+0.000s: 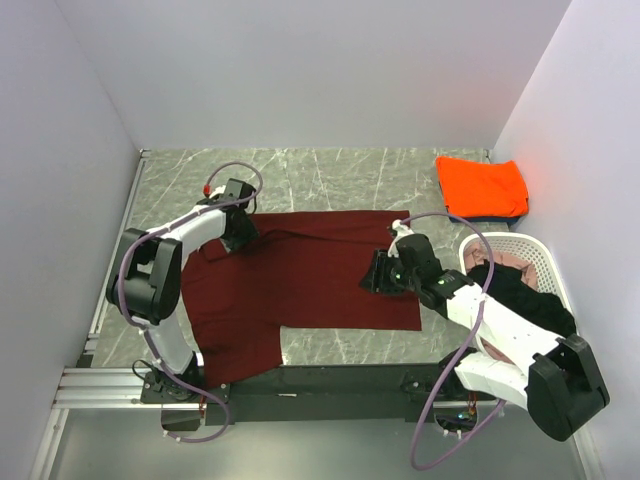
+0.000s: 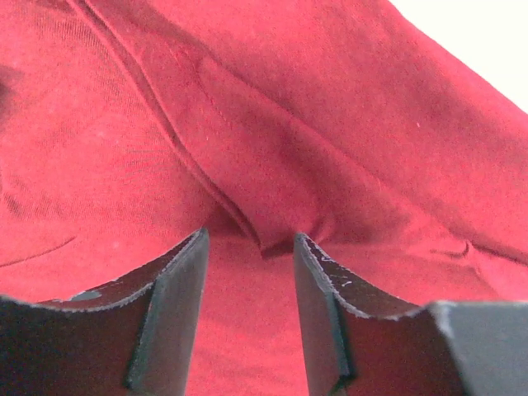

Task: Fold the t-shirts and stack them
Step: Fold the tshirt

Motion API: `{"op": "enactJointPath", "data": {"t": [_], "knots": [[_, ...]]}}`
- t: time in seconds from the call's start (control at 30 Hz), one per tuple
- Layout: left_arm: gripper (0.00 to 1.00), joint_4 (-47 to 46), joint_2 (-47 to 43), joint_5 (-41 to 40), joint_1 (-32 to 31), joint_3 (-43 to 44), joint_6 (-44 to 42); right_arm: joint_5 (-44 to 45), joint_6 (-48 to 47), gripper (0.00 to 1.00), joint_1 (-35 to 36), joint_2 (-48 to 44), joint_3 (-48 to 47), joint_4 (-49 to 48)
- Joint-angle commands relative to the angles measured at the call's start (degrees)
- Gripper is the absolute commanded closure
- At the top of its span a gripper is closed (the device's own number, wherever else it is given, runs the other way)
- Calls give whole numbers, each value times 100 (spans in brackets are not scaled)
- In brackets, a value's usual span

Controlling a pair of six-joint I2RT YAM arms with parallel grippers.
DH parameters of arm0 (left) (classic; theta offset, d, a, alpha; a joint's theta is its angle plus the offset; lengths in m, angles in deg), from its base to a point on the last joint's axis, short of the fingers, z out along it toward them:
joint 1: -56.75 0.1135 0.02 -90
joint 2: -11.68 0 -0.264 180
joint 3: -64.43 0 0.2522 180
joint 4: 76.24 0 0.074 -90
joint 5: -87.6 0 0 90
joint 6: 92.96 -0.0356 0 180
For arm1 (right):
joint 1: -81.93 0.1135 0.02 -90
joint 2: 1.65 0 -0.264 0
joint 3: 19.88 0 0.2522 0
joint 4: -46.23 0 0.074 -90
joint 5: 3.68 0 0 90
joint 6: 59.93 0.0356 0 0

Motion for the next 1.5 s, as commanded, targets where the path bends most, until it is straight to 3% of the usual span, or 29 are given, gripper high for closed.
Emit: {"op": "enactJointPath", "data": {"t": [0.0, 0.2, 0.23, 0.4, 0.43, 0.5, 0.87, 1.1, 1.27, 1.47], "knots": [[50, -255, 120, 127, 34, 269, 115, 173, -130, 52, -9, -140, 39, 54], [58, -309, 235, 285, 34, 357, 89, 200, -139, 52, -9, -149, 65, 72], [65, -317, 235, 294, 34, 357, 89, 200, -139, 52, -18, -149, 65, 63], [82, -326, 182, 391, 34, 287, 106, 182, -157, 52, -27, -96, 48, 54], [92, -335, 156, 478, 25, 261, 97, 173, -166, 52, -27, -79, 48, 54], [99, -318, 77, 575, 34, 208, 97, 165, -157, 52, -18, -79, 57, 54], [95, 35, -1021, 1409, -133, -591, 1028, 235, -192, 52, -36, -114, -23, 142], [88, -238, -1391, 1691, -765, -1119, 1696, 235, -253, 52, -45, -88, -58, 177], [80, -326, -1742, 1709, -1196, -1444, 2188, 252, -324, 52, -45, -70, -40, 195], [65, -213, -2111, 1631, -1320, -1691, 2181, 173, -341, 52, -45, 27, -49, 151]]}}
